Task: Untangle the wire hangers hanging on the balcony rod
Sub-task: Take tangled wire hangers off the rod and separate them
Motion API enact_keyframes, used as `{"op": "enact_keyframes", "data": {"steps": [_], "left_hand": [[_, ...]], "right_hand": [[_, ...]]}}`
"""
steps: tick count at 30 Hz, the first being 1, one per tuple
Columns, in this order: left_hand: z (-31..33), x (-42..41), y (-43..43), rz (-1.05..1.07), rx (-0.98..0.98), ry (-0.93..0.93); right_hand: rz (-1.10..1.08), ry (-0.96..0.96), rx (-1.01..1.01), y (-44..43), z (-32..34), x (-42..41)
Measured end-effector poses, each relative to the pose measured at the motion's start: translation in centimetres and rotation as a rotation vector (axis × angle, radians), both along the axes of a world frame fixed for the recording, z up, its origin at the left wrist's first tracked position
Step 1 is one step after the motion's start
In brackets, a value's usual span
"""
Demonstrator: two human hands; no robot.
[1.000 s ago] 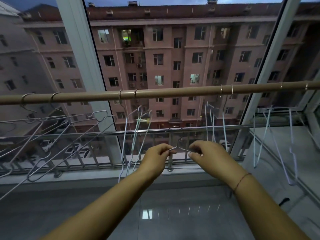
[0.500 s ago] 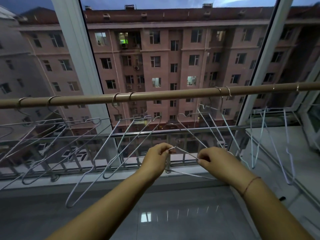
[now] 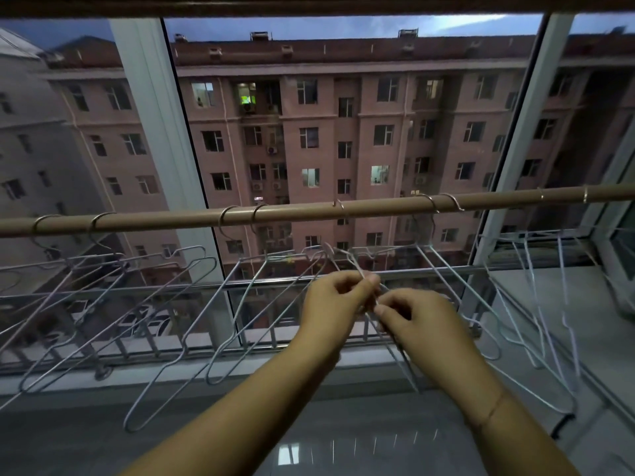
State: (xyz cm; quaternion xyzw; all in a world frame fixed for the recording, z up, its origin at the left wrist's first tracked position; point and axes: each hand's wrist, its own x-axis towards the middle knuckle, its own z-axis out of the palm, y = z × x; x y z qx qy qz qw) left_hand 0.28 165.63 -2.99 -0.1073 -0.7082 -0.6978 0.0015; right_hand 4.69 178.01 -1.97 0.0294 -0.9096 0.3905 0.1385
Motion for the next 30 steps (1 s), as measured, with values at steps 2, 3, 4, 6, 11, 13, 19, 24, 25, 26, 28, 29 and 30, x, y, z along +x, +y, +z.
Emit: {"op": "enact_keyframes", "data": {"steps": [2,3,4,6,11,13,19,24,25,26,28,29,30], "left_hand": [[1.0,-0.5,-0.3,0.029,0.073,0.014],[1.3,-0.8,-0.6,0.043,0.088,0.017],[1.5,-1.0,-1.0,0.058,0.09,0.016],[1.4,-1.5,-1.9,0.097,0.086,0.004],[0.6,-2.1,-3.7,0.154,0.027,-0.058],[0.2,-2.2,-4.2,0.15,0.003,-0.091],[-0.8,-2.4,-4.7,0.269,-0.055,-0.067],[-1.4,-1.1,-3.7,0.378,-0.25,0.102],[-1.5,-0.6,-3.2,0.386,-0.276,0.175],[-1.5,-0.1,-2.6,0.386,-0.286,0.255],[-1.3,0.5,-1.4,0.346,-0.286,0.392],[-1.2,0.6,-0.6,0.306,-0.29,0.422],[-1.0,0.4,0.3,0.251,-0.293,0.414]], "right_hand": [[0.007,0.041,-0.026,-0.9,0.6,-0.8],[0.012,0.05,-0.033,-1.4,0.8,-1.2],[0.017,0.052,-0.031,-1.9,0.9,-1.6],[0.029,0.046,-0.022,-2.9,0.8,-2.5],[0.042,-0.02,-0.008,-5.3,-0.4,-4.0],[0.038,-0.042,-0.024,-5.7,-1.1,-4.3],[0.002,-0.044,-0.051,-5.7,-1.7,-4.0],[-0.127,0.086,-0.057,-2.9,-0.6,-2.5],[-0.166,0.116,-0.064,-2.0,-0.4,-2.2],[-0.207,0.145,-0.07,-1.1,-0.1,-2.0],[-0.283,0.188,-0.074,0.7,0.0,-1.6],[-0.317,0.194,-0.064,1.4,-0.1,-1.6],[-0.345,0.19,-0.049,1.9,-0.2,-1.6]]}}
